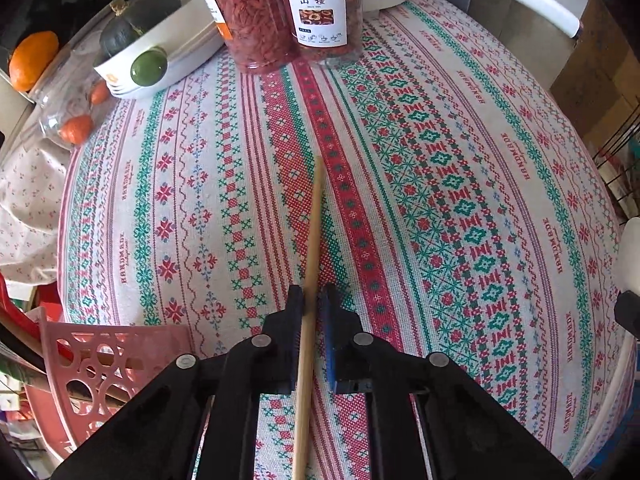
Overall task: Organize utensils
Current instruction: 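Lift the white spoon with the right tool while the left grasps the last wooden chopstick, then insert the wooden chopstick into the pink basket with the left tool while the right carries the spoon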
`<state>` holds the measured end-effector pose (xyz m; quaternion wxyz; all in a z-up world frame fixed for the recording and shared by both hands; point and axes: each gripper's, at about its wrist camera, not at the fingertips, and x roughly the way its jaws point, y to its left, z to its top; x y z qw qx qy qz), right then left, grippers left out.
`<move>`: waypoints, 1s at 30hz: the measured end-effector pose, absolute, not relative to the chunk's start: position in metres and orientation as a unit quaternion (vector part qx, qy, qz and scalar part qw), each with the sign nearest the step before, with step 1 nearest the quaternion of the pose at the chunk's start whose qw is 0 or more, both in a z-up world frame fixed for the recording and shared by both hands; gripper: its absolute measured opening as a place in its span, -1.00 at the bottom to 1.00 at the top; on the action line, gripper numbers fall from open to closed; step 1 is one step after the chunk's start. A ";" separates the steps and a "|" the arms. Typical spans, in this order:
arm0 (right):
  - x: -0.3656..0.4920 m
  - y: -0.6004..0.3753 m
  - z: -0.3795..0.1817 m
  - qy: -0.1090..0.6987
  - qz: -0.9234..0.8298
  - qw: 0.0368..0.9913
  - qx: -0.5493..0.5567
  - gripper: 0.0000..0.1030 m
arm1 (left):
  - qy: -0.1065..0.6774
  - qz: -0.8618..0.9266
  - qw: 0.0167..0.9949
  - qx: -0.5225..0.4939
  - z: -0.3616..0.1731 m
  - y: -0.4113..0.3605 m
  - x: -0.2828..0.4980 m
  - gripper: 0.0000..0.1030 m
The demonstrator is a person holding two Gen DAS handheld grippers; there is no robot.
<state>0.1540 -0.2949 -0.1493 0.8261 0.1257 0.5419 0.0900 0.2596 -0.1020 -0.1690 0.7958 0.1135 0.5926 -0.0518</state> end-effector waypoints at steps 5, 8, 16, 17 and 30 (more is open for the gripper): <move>0.151 -0.293 -0.144 0.537 0.086 0.829 0.128 -0.94 | 0.587 -0.072 0.798 0.116 -0.165 -0.102 0.248 -0.87; 0.146 -0.292 -0.136 0.528 0.084 0.834 0.134 -0.94 | 0.563 -0.103 0.813 0.108 -0.149 -0.104 0.229 -0.87; 0.127 -0.279 -0.103 0.487 0.078 0.860 0.129 -0.94 | 0.467 -0.179 0.862 0.085 -0.079 -0.095 0.153 -0.87; 0.124 -0.277 -0.099 0.481 0.078 0.864 0.127 -0.94 | 0.455 -0.185 0.867 0.079 -0.070 -0.091 0.143 -0.87; 0.099 -0.229 -0.042 0.386 0.090 0.912 0.109 -0.94 | 0.250 -0.213 0.945 -0.016 0.032 -0.011 0.074 -0.87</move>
